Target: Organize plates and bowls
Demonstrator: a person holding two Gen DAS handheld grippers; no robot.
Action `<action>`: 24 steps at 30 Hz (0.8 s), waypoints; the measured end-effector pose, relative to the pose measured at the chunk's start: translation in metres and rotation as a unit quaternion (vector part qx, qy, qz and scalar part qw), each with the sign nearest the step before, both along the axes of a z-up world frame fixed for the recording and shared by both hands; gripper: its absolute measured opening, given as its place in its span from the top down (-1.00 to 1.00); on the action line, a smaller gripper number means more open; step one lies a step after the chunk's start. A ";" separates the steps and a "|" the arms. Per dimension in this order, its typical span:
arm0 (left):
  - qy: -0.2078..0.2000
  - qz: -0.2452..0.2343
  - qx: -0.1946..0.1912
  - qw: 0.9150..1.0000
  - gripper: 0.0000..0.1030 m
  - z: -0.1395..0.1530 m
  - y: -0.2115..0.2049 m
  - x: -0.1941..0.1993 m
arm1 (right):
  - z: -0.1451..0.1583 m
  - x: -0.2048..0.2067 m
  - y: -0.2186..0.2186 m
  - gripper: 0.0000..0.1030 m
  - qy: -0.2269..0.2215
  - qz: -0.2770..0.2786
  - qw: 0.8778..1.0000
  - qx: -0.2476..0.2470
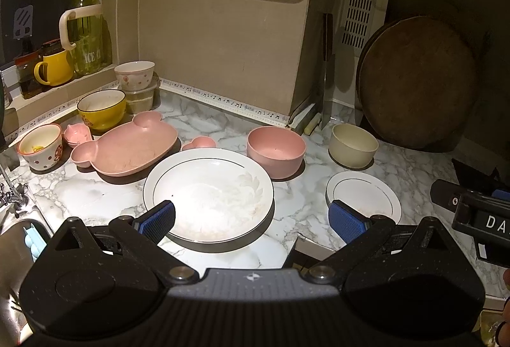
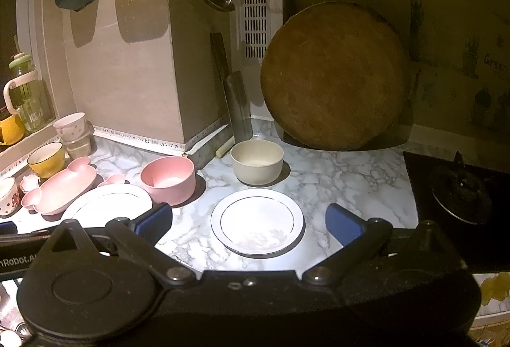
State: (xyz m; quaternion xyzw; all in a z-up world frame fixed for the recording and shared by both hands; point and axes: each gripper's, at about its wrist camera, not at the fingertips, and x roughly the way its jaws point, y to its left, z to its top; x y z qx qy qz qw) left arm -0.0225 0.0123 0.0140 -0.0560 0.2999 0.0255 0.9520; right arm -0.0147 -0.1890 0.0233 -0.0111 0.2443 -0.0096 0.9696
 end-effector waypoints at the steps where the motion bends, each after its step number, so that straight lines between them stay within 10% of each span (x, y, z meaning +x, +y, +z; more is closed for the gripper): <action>1: 0.001 -0.002 -0.001 1.000 -1.00 0.000 0.000 0.000 | 0.000 0.000 0.000 -0.99 -0.001 0.000 1.000 0.000; 24: 0.010 -0.001 -0.015 1.000 -1.00 -0.008 0.014 0.027 | -0.003 0.025 0.016 -0.99 -0.002 0.034 0.999 -0.003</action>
